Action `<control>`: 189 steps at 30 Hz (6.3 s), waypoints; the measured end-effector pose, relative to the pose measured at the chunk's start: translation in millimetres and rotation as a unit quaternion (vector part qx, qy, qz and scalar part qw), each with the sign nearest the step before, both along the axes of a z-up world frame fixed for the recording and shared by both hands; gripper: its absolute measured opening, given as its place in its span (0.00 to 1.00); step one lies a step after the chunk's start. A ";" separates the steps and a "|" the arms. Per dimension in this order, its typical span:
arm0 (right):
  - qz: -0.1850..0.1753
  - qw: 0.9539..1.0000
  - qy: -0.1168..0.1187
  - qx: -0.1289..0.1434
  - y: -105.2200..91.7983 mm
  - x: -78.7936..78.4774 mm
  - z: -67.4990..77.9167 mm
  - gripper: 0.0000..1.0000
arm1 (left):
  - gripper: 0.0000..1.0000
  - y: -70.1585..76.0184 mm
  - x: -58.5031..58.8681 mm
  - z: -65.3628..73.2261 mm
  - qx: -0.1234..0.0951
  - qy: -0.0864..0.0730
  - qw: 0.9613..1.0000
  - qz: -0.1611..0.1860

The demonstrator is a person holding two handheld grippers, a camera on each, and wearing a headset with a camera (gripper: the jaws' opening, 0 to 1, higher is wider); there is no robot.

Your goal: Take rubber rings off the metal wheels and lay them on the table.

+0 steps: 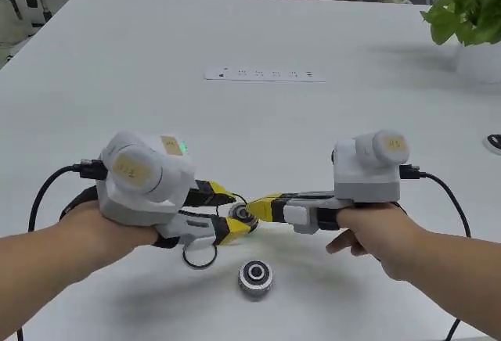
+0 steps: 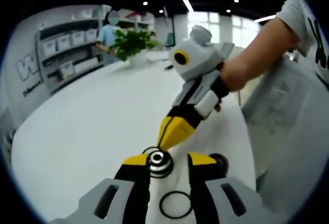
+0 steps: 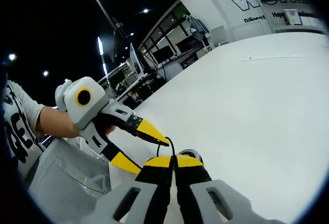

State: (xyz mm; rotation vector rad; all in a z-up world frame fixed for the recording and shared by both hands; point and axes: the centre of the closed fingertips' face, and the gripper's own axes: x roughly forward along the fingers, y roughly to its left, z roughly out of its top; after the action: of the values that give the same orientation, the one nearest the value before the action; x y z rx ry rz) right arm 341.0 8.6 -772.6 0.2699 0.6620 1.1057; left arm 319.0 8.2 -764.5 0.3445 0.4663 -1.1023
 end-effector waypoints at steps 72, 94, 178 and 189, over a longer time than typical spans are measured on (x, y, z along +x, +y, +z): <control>0.058 0.990 0.078 -0.097 43.9 -38.4 -33.8 0.00 | 0.63 86.5 -40.1 2.3 0.014 -0.031 0.999 0.031; 0.070 0.990 0.067 -0.101 43.5 -41.6 -33.4 0.03 | 0.62 85.6 -42.7 -5.4 0.021 -0.020 0.999 0.029; 0.119 0.971 -0.139 -0.152 -7.7 -6.5 -37.7 0.21 | 0.50 20.2 15.1 -15.9 -0.005 0.022 1.000 0.013; 0.113 0.972 -0.141 -0.149 -8.7 -4.2 -38.3 0.18 | 0.40 6.2 15.8 -17.9 -0.008 0.031 0.999 0.005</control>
State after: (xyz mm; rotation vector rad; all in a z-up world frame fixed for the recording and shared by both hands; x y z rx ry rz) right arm 336.8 -0.2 -810.9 -0.2240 0.6025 1.2147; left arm 334.8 14.3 -782.4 0.2934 0.5131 -1.1087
